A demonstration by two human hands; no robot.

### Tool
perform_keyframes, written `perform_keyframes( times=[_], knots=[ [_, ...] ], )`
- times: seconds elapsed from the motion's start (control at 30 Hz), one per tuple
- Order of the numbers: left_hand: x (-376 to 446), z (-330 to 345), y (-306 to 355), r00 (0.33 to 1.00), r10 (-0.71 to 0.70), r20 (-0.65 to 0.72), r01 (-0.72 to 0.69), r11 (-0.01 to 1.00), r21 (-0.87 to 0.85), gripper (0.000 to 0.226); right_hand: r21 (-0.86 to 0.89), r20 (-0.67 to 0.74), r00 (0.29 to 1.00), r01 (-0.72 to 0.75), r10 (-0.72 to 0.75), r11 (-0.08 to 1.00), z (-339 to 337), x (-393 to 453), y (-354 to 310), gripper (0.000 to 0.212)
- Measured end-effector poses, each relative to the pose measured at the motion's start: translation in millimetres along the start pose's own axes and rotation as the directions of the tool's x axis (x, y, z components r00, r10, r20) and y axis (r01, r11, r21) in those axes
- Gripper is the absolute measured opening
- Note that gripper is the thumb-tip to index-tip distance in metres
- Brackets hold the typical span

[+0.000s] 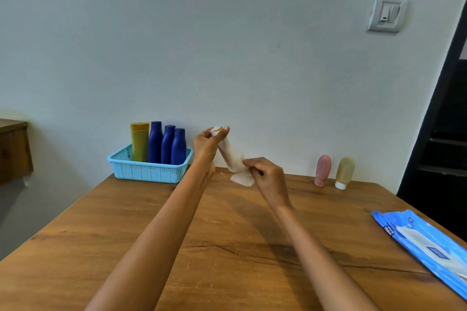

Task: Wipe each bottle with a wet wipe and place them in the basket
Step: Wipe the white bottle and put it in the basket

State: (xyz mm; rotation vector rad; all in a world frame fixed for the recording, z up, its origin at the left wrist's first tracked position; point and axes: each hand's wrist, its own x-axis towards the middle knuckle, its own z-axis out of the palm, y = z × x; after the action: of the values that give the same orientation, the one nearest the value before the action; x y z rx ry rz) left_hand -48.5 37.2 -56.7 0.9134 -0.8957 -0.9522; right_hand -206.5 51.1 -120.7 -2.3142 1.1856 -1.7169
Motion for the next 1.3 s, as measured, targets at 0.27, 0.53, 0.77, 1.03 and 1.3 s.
perform_keyframes(
  times=[0.27,0.53,0.77,1.03,1.3],
  knots=[
    [-14.9,25.8,-16.5,0.962,0.193,0.194,-0.258,0.874,0.412,0.068,0.543,-0.295,0.858,-0.211,0.420,0.813,-20.5,45.6,-24.1,0.030],
    [-20.7,26.0,-3.8,0.917,0.132,0.376,-0.215,0.959,0.187,0.034,0.509,0.079,0.928,-0.352,0.364,0.786,-9.5,36.1,-22.7,0.035],
    [-14.7,12.1,8.7,0.942,0.108,0.316,-0.101,0.994,-0.039,0.046,0.355,0.022,0.939,-0.328,0.343,0.875,-1.9,21.1,-20.7,0.030],
    [-17.6,11.4,13.5,0.937,0.136,0.321,-0.134,0.991,-0.030,0.048,0.238,0.057,0.924,-0.381,0.379,0.893,-1.9,13.7,-8.0,0.027],
    [-21.4,25.5,-0.1,0.963,0.117,0.241,-0.138,0.988,0.073,0.041,0.275,-0.077,0.984,-0.135,0.161,0.952,-5.9,20.5,-31.8,0.032]
  ],
)
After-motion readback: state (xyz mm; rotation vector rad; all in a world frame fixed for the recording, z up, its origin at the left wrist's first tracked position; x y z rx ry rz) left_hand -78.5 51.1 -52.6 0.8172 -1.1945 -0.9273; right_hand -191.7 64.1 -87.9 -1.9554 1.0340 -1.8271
